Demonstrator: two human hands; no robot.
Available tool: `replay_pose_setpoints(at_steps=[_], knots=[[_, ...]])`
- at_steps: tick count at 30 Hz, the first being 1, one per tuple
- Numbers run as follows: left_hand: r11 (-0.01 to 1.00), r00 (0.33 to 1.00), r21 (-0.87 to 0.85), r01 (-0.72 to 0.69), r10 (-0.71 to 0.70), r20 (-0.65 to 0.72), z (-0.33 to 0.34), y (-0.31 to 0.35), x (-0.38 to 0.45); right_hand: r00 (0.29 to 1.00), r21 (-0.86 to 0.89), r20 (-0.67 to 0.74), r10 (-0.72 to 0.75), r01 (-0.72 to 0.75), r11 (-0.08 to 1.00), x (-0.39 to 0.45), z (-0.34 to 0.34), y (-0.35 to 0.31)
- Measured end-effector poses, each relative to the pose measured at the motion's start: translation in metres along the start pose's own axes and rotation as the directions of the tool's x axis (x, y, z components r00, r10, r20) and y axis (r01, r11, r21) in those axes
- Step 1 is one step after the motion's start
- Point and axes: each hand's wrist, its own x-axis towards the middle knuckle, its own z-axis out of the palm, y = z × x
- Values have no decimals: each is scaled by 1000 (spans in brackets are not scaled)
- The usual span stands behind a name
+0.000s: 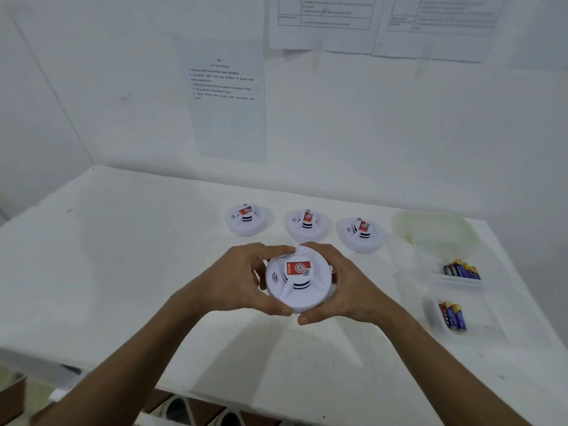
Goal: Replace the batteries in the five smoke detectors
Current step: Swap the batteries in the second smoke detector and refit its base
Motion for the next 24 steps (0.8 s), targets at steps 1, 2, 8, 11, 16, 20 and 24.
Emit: replay_pose_setpoints(at_steps=[1, 2, 8, 11, 16, 20, 24], knots=[[1000, 1000, 15, 4, -4, 0, 0, -2, 0, 1000, -5, 0, 2, -2, 1000, 0, 1, 0], [999, 1000, 31, 10, -10, -1, -1, -4, -1, 1000, -13, 0, 4, -4, 1000, 0, 3, 1], [997, 1000, 80, 25, -25, -4, -3, -16, -3, 1000, -44, -17, 13, -14, 999, 3, 11, 5], [997, 1000, 80, 13, -13, -4, -4, -18, -3, 999, -57, -25, 20, -22, 998, 4, 14, 6], [996, 1000, 89, 0, 1, -3, -6, -18, -4, 1000, -56, -24, 18, -20, 998, 7, 17, 5], [997, 1000, 83, -1, 2, -4, -8, -20, -4, 999, -56, -29, 13, -14, 998, 9, 17, 4], [998, 1000, 69, -8, 8, -1, -9, -23, -3, 999, -67, -31, 19, -21, 998, 12, 19, 4]])
